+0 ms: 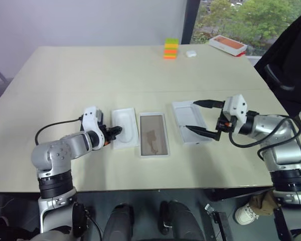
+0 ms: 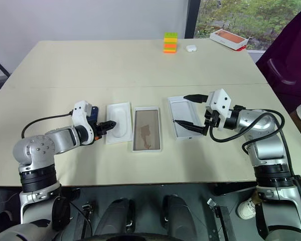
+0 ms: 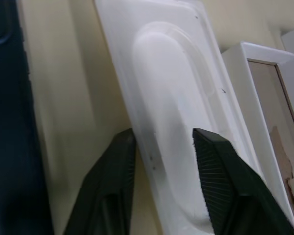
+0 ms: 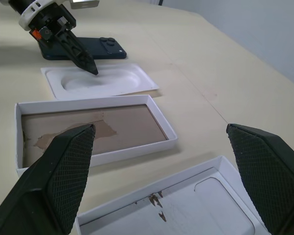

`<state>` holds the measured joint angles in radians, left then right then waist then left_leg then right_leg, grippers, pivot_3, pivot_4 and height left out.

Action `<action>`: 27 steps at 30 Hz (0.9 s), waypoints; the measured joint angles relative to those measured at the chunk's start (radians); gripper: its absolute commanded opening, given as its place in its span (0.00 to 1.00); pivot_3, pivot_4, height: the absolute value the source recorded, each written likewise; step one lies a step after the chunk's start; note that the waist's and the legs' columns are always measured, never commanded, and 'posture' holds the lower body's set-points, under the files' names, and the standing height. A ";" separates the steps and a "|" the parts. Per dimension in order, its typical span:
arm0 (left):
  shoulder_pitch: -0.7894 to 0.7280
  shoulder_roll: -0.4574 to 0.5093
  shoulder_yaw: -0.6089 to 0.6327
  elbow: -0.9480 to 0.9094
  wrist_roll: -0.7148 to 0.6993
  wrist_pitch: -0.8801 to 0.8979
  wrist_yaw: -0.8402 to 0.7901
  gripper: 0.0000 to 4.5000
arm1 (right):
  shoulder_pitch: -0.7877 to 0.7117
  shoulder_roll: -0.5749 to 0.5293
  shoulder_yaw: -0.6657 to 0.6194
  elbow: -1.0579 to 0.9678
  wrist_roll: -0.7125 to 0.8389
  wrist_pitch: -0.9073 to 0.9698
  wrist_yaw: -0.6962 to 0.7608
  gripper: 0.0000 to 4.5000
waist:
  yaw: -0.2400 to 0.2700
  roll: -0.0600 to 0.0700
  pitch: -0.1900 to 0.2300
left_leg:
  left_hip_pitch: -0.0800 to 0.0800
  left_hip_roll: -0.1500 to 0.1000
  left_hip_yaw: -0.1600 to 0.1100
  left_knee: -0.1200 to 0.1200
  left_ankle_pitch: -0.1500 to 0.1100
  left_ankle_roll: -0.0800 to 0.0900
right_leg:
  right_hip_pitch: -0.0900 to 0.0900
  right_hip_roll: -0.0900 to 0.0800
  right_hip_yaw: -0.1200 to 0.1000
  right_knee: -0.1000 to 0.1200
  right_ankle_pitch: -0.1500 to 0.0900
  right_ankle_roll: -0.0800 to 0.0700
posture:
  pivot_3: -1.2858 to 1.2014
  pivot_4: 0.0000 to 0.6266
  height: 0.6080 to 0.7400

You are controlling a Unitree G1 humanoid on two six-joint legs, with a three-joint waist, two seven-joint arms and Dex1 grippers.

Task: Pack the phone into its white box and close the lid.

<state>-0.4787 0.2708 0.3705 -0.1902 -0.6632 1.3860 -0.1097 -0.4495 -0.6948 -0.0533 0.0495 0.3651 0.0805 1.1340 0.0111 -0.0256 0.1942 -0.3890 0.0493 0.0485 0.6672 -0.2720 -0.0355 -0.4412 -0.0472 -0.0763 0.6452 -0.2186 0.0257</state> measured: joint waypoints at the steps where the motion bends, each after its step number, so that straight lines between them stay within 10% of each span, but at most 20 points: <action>1: 0.002 -0.001 0.002 0.000 0.000 -0.002 0.001 0.43 | 0.000 0.000 0.000 0.000 0.000 0.000 0.000 1.00 | 0.000 0.000 0.000 | 0.000 0.000 0.000 0.000 0.000 0.000 | 0.000 0.000 0.000 0.000 0.000 0.000 | 0.52 0.24 1.00; 3: 0.004 -0.005 0.008 0.000 0.000 -0.004 0.001 0.43 | 0.002 0.000 0.000 0.000 0.000 0.000 0.000 1.00 | 0.000 0.000 0.000 | 0.000 0.000 0.000 0.000 0.000 0.000 | 0.000 0.000 0.000 0.000 0.000 0.000 | 0.52 0.24 1.00; 9: 0.020 -0.021 0.037 0.004 -0.004 -0.011 -0.004 0.01 | 0.009 0.000 0.000 0.000 0.000 0.000 0.000 1.00 | 0.000 0.000 0.000 | 0.000 0.000 0.000 0.000 0.000 0.000 | 0.000 0.000 0.000 0.000 0.000 0.000 | 0.52 0.24 1.00; 27: -0.015 -0.075 0.217 0.012 -0.070 0.022 0.010 0.01 | 0.042 -0.014 -0.001 -0.002 0.002 0.000 0.014 1.00 | 0.000 -0.001 0.000 | 0.000 0.000 0.000 0.000 0.000 0.000 | 0.000 0.000 0.000 0.000 0.000 0.000 | 0.52 0.24 1.00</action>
<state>-0.4933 0.1954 0.5872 -0.1780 -0.7335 1.4078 -0.0998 -0.4076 -0.7087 -0.0540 0.0472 0.3667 0.0802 1.1476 0.0116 -0.0263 0.1944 -0.3894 0.0494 0.0481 0.6672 -0.2720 -0.0355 -0.4410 -0.0472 -0.0767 0.6448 -0.2187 0.0258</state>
